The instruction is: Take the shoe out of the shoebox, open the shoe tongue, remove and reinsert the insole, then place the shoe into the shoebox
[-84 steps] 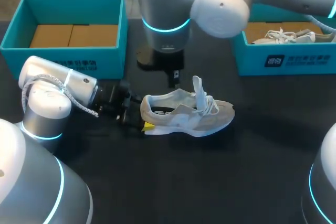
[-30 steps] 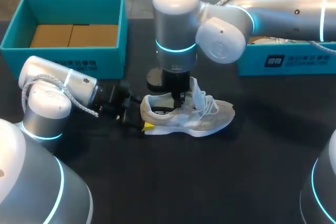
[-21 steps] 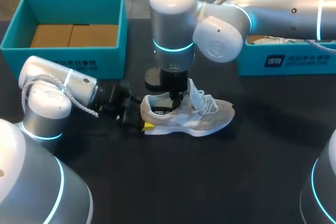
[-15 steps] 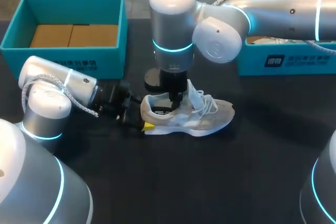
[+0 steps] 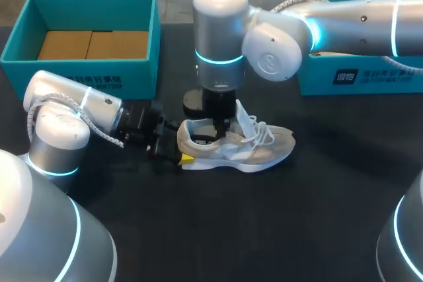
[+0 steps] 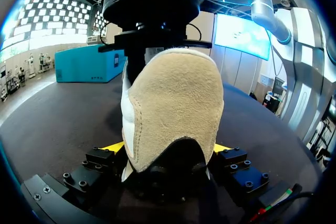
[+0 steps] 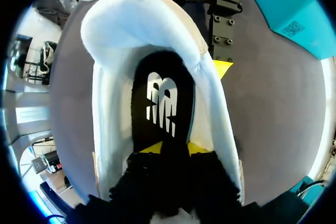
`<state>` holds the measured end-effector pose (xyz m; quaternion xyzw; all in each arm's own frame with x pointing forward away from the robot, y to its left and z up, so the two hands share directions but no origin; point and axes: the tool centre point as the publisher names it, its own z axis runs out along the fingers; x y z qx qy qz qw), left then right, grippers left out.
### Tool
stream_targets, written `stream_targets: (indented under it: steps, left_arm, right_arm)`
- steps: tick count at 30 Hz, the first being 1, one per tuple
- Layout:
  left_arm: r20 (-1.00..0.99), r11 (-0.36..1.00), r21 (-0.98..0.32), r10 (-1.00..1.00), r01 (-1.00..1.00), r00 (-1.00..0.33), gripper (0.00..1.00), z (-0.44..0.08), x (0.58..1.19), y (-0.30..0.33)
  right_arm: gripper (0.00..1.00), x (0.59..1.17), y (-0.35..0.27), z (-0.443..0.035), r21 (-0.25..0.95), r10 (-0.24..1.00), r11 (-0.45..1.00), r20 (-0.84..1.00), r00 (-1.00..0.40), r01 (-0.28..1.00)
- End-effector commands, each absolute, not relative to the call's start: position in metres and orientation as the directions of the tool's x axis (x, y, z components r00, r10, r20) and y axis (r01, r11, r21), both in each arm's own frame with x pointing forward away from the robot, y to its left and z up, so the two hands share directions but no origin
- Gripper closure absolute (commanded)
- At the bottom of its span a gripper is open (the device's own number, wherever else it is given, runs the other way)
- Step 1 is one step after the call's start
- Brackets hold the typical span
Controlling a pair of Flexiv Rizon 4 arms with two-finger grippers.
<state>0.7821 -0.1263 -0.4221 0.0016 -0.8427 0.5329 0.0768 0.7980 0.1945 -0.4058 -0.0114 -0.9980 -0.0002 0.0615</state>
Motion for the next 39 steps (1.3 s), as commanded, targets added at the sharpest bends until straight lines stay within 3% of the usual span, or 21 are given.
stream_targets:
  steps: [1,21,39]
  left_arm:
    - [0.130,0.432,-0.898,0.079,-0.084,-0.988,1.00,-0.423,0.781,-0.125]
    - [0.130,0.432,-0.898,0.079,-0.084,-0.988,1.00,-0.423,0.781,-0.125]
    - [0.130,0.432,-0.898,0.079,-0.084,-0.988,1.00,-0.423,0.781,-0.125]
  right_arm:
    - [1.00,0.795,0.203,-0.423,-0.014,0.020,1.000,0.148,-0.989,0.018]
    - [1.00,0.781,0.176,-0.375,-0.041,0.025,0.999,0.149,-0.989,0.019]
    - [1.00,0.799,0.166,-0.356,0.176,-0.071,0.983,0.135,-0.988,-0.046]
